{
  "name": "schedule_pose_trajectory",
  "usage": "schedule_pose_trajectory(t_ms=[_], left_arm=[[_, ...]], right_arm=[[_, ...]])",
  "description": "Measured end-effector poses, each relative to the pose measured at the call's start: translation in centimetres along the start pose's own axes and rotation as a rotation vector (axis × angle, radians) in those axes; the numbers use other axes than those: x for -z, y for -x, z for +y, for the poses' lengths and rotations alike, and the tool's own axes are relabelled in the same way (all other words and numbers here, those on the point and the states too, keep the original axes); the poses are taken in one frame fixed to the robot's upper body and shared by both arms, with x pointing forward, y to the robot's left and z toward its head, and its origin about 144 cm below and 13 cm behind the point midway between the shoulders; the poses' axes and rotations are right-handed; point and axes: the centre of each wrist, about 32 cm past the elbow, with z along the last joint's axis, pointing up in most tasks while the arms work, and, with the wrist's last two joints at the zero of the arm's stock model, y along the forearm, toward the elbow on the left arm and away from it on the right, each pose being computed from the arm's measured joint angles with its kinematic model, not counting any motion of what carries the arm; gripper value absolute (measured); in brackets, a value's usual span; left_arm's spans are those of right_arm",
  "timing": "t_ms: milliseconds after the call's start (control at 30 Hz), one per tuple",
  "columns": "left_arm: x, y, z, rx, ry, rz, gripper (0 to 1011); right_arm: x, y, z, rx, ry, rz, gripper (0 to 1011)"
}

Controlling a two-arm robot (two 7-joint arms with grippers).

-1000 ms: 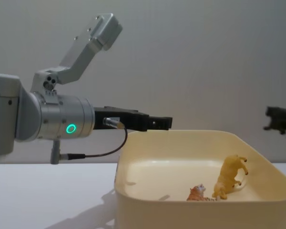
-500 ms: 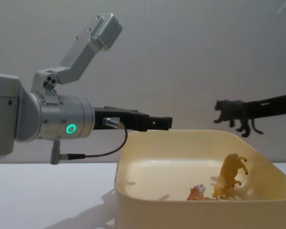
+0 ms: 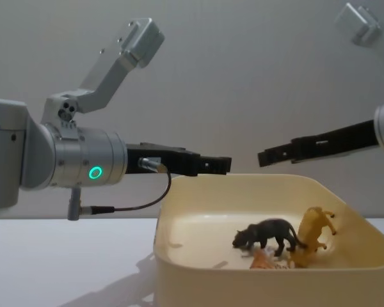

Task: Pick up the toy alternately with two hands and place it into the central storage box.

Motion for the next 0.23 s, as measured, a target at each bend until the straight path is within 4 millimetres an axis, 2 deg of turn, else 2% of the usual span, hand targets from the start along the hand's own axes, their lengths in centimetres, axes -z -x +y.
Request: schedule_pose_trajectory(t_ms=[233], left_arm=[[0.0, 0.0, 0.0, 0.0, 0.0, 0.0, 1001]], right_arm=[[-0.35, 0.06, 0.54, -0.021, 0.01, 0.002, 949]])
